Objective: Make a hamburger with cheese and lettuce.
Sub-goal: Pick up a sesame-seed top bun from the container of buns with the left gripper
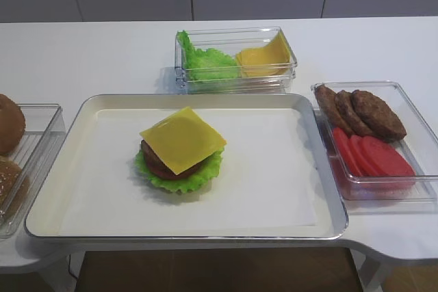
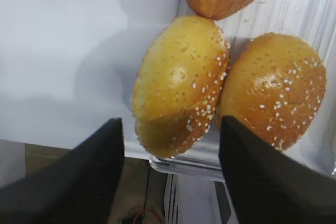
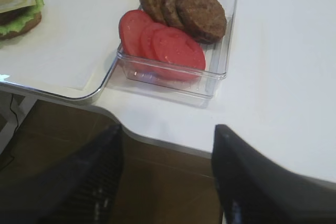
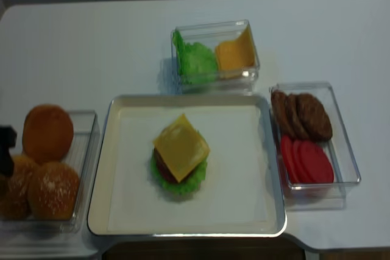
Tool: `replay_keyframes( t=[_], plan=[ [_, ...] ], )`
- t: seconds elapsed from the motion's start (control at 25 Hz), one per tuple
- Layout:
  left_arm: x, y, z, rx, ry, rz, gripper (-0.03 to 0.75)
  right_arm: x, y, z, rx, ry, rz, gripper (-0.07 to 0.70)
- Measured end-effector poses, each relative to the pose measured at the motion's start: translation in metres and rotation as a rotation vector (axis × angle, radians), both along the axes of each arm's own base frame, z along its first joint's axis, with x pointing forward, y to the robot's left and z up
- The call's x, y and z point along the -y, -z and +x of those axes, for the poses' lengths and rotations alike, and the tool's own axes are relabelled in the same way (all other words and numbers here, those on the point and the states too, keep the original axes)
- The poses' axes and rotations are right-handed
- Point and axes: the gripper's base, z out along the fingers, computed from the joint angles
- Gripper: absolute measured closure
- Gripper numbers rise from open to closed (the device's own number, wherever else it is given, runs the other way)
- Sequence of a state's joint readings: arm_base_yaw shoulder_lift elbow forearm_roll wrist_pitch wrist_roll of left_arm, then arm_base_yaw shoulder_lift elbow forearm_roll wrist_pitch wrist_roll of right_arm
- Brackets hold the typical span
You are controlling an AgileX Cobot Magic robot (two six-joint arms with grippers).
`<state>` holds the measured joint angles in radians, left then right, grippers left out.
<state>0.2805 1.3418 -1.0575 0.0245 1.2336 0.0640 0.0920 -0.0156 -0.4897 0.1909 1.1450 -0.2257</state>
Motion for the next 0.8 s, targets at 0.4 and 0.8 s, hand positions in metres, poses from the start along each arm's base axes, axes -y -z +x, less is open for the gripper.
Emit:
replay_keyframes(
  t=[0.4,0.8],
  plan=[
    [-0.002,0.011,0.007,-0.040,-0.003,-0.010,0.286,0.000,0.000,0.000,0.000,0.000,0.000,0.207],
    [-0.009,0.012,0.006,-0.038,-0.045,-0.037,0.202,0.000,0.000,0.000,0.000,0.000,0.000,0.207]
  ],
)
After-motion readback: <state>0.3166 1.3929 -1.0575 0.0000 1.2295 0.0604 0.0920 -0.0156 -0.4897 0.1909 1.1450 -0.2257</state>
